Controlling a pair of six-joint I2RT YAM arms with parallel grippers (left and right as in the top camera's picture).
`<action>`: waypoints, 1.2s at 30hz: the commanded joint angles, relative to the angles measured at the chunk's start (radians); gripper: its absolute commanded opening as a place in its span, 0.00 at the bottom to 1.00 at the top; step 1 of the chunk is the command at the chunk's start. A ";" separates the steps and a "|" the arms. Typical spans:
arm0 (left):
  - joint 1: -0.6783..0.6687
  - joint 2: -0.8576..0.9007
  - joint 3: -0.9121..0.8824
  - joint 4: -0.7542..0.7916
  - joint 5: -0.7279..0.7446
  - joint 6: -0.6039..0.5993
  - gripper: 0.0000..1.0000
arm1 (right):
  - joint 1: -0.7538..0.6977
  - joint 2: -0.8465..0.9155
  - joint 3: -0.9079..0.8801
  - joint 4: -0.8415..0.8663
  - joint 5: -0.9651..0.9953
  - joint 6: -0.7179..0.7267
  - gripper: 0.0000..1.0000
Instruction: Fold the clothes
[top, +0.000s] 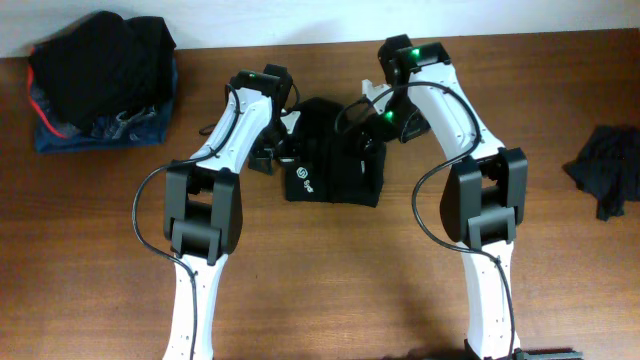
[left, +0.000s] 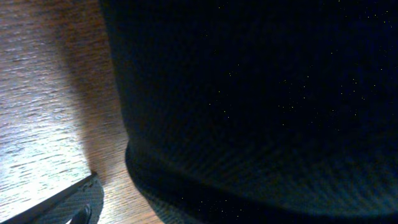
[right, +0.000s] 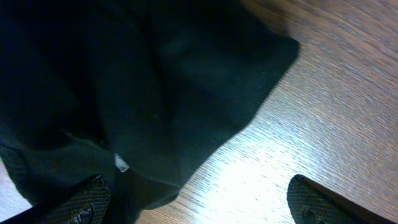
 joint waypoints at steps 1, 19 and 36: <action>0.004 0.015 -0.033 0.002 -0.004 0.021 0.97 | 0.011 -0.019 -0.021 -0.006 -0.013 -0.062 0.96; 0.004 0.015 -0.033 0.002 -0.004 0.021 0.98 | 0.014 -0.019 -0.075 0.171 -0.025 -0.062 0.80; 0.004 0.015 -0.033 -0.001 -0.004 0.021 0.98 | 0.014 -0.019 -0.075 0.219 -0.027 -0.035 0.57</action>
